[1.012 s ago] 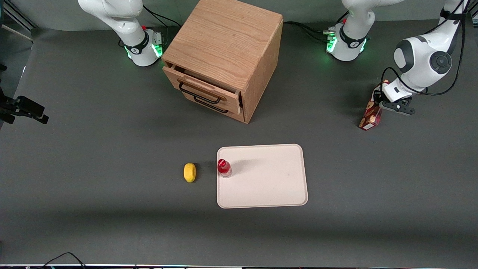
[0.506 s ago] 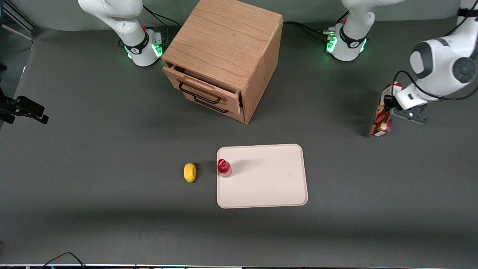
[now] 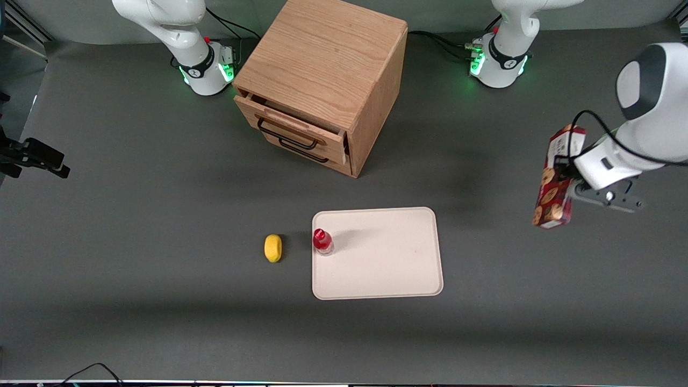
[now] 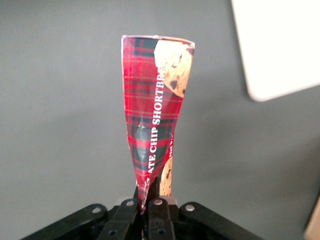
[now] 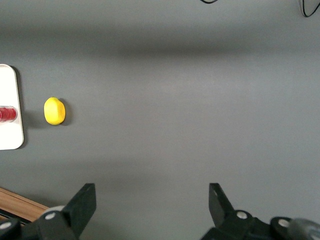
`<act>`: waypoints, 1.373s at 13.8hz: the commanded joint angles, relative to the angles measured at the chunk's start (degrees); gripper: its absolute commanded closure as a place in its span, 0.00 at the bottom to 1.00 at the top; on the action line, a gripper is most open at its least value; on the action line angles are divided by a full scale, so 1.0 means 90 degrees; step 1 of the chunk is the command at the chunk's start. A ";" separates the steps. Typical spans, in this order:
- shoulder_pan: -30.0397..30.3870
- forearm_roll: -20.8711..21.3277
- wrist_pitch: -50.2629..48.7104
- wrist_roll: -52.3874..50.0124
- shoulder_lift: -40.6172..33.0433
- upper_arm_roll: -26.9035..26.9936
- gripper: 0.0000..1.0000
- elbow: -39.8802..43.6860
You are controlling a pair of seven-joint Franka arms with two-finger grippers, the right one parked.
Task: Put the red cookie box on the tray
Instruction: 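Carry the held box over the white tray and lower it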
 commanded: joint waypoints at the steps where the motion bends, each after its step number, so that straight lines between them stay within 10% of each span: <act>1: -0.0394 -0.0035 -0.0332 -0.1467 0.1464 -0.0300 1.00 0.1768; 6: -0.1028 -0.0006 0.0553 -0.2837 0.3145 -0.0672 1.00 0.3041; 12: -0.1586 0.1165 0.2196 -0.4614 0.4064 -0.0662 1.00 0.2779; 17: -0.1625 0.1215 0.2988 -0.4762 0.4113 -0.0662 1.00 0.2017; 19: -0.1615 0.1215 0.3116 -0.4763 0.4114 -0.0662 0.78 0.1889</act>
